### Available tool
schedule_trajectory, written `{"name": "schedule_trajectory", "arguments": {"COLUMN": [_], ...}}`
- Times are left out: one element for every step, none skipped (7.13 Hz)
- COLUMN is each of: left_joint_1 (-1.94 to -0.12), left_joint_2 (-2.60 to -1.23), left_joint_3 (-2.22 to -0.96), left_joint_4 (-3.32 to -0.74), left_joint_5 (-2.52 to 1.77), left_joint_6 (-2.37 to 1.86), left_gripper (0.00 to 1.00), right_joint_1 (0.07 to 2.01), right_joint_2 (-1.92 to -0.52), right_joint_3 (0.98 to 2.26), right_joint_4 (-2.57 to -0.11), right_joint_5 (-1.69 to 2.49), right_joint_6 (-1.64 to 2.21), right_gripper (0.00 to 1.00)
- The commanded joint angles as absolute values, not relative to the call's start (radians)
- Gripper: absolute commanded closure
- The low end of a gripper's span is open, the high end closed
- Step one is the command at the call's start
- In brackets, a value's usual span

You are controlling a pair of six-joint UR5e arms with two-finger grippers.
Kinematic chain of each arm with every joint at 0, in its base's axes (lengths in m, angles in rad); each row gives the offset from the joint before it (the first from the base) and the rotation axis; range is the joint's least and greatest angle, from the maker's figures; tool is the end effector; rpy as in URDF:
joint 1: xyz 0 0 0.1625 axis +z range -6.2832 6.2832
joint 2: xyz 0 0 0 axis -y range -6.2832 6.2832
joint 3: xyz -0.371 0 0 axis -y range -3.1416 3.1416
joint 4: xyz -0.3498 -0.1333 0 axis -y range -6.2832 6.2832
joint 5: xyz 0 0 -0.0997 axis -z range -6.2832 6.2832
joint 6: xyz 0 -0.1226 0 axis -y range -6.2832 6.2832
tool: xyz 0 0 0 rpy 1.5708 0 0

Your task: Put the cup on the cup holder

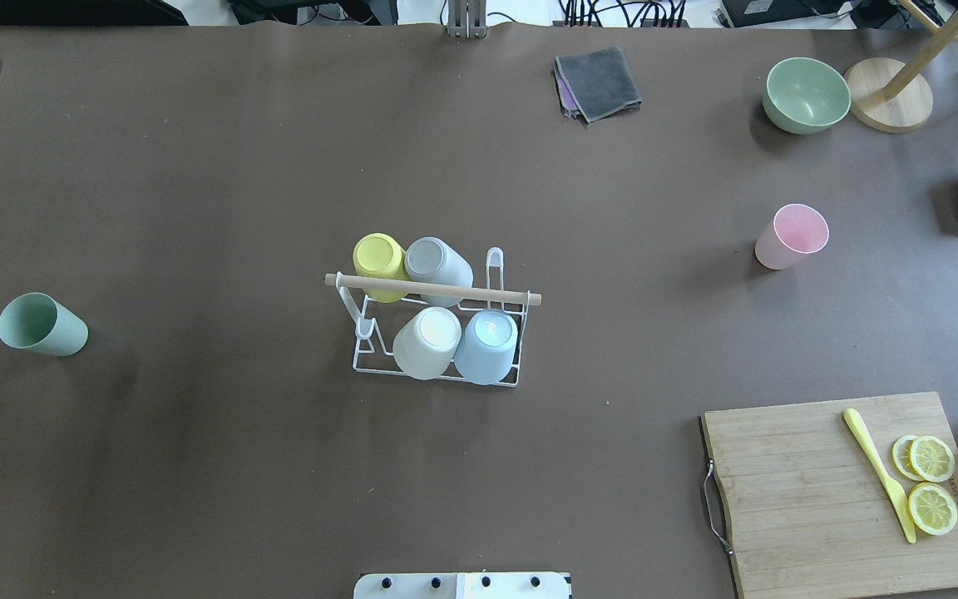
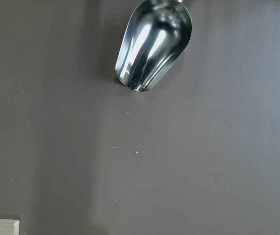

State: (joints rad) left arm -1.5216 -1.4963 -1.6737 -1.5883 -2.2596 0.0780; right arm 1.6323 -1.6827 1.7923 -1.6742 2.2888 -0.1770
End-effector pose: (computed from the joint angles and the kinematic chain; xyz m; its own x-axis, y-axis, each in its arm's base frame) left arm -0.0344 -0.4282 0.6125 0.7635 0.1446 -0.6294 -0.1089 0.9895 0.0952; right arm 0.0775 -0.4025 0.5846 0.7510 -0.1342 0.6465 0.0719 0.9899 0.1219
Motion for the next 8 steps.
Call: {"name": "schedule_trajectory", "arguments": {"left_joint_1": [-1.522, -1.522, -1.52, -1.522, -1.522, -1.522, -1.522, -1.522], "left_joint_2": [-1.497, -1.499, -1.499, -1.499, -1.494, -1.494, -1.497, -1.497], "left_joint_3": [-1.675, -1.677, -1.678, -1.678, -1.678, -1.68, -1.68, -1.68], "left_joint_4": [-1.588, -1.588, -1.589, -1.588, -1.588, -1.588, -1.588, -1.588], "left_joint_5": [-2.258, -2.258, -2.26, -2.26, -2.258, -2.26, -2.26, -2.26], "left_joint_6": [0.078, 0.078, 0.078, 0.077, 0.077, 0.077, 0.077, 0.077], "left_gripper": [0.02, 0.02, 0.03, 0.02, 0.02, 0.02, 0.02, 0.02], "right_joint_1": [1.622, 1.618, 1.617, 1.617, 1.597, 1.594, 1.594, 1.594], "right_joint_2": [-1.677, -1.669, -1.658, -1.66, -1.657, -1.655, -1.652, -1.654], "right_joint_3": [1.795, 1.795, 1.793, 1.792, 1.793, 1.813, 1.825, 1.827], "right_joint_4": [-1.687, -1.692, -1.698, -1.698, -1.697, -1.695, -1.695, -1.695], "right_joint_5": [2.29, 2.289, 2.292, 2.293, 2.29, 2.287, 2.287, 2.287], "right_joint_6": [-0.176, -0.175, -0.175, -0.175, -0.181, -0.181, -0.181, -0.184], "right_gripper": [0.0, 0.0, 0.0, 0.0, 0.0, 0.0, 0.0, 0.0]}}
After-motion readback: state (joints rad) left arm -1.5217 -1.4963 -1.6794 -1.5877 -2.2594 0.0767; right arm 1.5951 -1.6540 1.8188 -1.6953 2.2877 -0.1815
